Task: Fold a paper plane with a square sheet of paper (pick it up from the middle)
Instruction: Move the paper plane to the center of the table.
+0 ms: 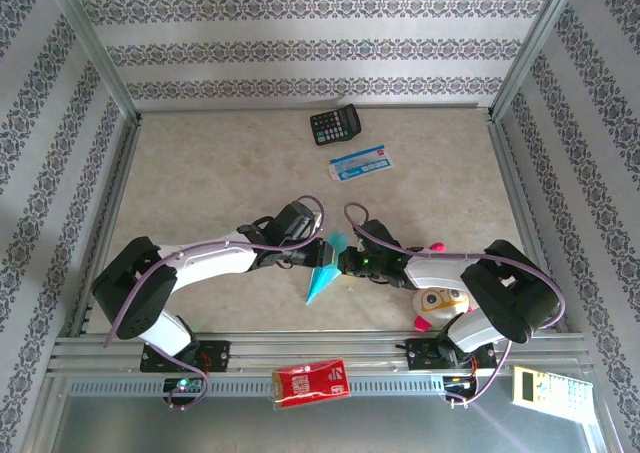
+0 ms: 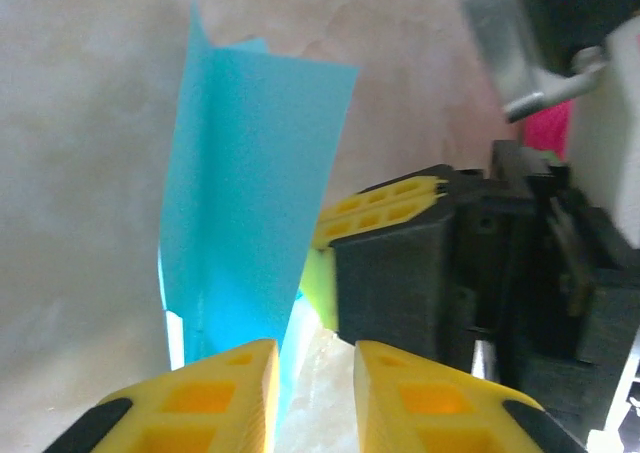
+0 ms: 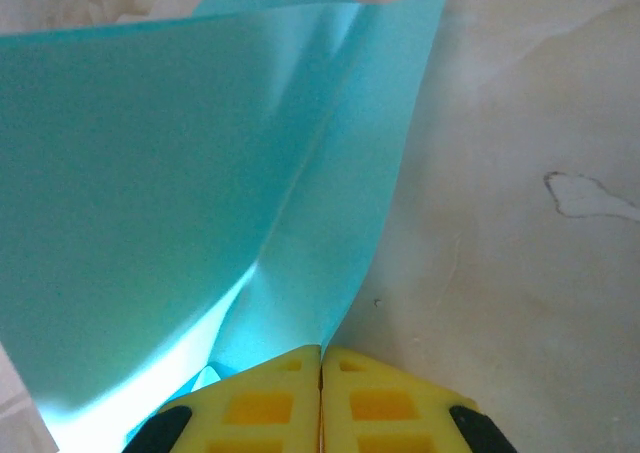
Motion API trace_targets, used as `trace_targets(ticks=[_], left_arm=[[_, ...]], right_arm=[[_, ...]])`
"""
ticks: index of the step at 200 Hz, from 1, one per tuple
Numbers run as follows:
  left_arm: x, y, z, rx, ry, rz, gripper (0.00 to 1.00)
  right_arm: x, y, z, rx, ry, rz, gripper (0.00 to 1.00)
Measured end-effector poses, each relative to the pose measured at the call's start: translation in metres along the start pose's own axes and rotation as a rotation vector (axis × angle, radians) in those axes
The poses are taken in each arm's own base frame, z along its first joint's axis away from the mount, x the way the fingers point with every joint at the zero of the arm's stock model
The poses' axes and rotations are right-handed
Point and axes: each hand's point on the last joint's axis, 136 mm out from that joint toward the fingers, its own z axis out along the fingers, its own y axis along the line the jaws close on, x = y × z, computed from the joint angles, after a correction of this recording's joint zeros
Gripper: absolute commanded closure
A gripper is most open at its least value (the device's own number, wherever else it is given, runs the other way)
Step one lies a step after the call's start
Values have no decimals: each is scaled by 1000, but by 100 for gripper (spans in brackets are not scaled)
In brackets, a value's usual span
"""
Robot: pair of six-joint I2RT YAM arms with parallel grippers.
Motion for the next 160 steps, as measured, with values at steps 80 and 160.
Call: trace_targets(ticks=[80,160], left_arm=[[5,10,21,-32,50,-16,68],[-15,13,40,-89,41,11,74]], right_arm=[[-1,-2,0,-11,-10,17,92],[-3,-4,-1,-28,-17,42,90]])
